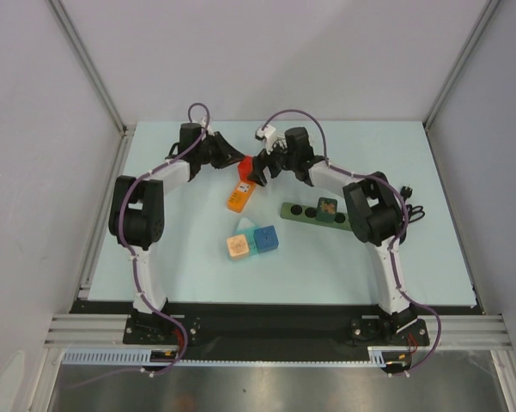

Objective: Insert the plug

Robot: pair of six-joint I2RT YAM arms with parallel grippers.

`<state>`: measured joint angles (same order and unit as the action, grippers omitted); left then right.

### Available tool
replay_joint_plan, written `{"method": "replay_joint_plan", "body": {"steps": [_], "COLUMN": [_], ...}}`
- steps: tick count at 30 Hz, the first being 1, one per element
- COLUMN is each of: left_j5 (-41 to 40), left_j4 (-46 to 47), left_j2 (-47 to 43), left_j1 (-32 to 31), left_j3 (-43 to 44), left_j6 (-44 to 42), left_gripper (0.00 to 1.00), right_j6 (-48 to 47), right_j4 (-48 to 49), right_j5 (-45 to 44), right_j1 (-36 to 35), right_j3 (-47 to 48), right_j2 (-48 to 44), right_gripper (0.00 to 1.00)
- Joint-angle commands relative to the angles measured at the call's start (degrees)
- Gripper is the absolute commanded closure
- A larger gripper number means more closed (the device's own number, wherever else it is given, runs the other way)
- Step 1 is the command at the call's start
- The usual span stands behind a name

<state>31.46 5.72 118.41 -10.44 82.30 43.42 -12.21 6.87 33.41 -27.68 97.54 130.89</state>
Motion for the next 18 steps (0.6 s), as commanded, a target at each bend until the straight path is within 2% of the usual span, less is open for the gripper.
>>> {"method": "replay_joint_plan", "body": {"steps": [1,3,6,7,8,10,16,18], "left_j5": [-0.8,-0.9,-0.7,-0.7,-0.7,-0.7,-1.1,-1.1], "left_j4": [-2.0,-2.0,-2.0,-2.1,-2.1,-2.1,-2.1,-2.1], "left_j2": [0.9,1.0,1.2,1.3,1.4,1.5,1.5,1.6], "left_j1": [-1.0,-1.1,-1.3,-1.2,-1.3,-1.3,-2.0,-2.2], "left_j3": [1.6,1.6,1.9,2.0,2.0,2.1,2.0,1.6], "left_j6": [-2.1,-2.1,-1.9,-1.9,-1.9,-1.9,-1.9,-2.0], "left_gripper": [0.76,0.76,0.76,0.76,0.76,0.76,0.77,0.77], "right_j6": [0.2,0.3,0.5,0.6,0.8,0.3,1.7,1.7], "right_j4": [4.4,4.9,5.3,5.2,5.0,3.8,-1.1,-5.2], "right_j5": [1.9,2.1,3.1,3.3,3.2,3.8,5.3,5.4], "right_j1": [0.7,0.9,1.3,1.3,1.3,1.4,1.1,0.3], "right_j3": [-2.1,-3.4,-4.6,-4.2,-4.0,-2.5,2.7,4.6], "right_j2": [-6.5,-8.7,-10.7,-10.9,-11.0,-10.7,-4.1,-2.1], "right_gripper": [0.00,0.01,0.15,0.29,0.71,0.92,1.00,1.00]}}
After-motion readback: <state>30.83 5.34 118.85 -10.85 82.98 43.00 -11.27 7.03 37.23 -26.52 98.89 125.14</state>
